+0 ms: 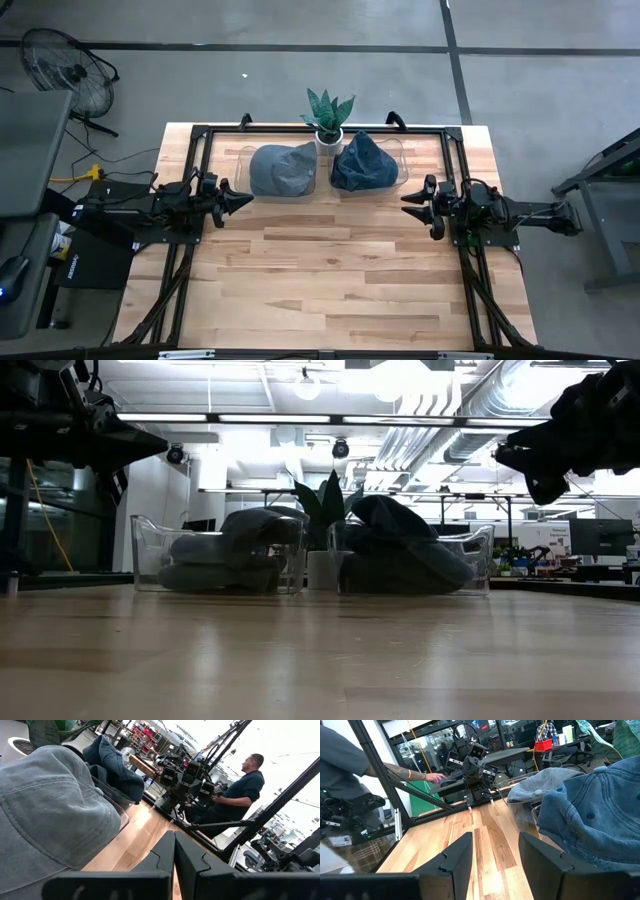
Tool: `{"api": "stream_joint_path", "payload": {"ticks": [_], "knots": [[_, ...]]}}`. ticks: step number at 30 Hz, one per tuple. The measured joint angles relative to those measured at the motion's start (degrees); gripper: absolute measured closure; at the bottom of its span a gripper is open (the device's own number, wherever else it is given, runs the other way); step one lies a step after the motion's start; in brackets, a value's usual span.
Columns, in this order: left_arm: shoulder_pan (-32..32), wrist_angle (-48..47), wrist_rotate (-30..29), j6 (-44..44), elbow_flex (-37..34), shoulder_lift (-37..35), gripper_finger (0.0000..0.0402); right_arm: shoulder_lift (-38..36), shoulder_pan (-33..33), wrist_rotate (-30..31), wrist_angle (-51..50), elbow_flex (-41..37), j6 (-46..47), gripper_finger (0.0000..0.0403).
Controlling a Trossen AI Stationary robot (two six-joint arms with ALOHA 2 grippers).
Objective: Pick & Place hat
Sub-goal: Return to Home Position
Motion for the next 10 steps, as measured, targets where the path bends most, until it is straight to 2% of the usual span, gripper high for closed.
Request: {"api": "stream_joint_path", "payload": {"ticks": [10], "knots": [[0.0, 0.0, 0.0, 0.0, 0.0, 0.0, 0.0401, 0.0, 0.0, 0.0, 0.0, 0.0, 0.0, 0.0246]]}}
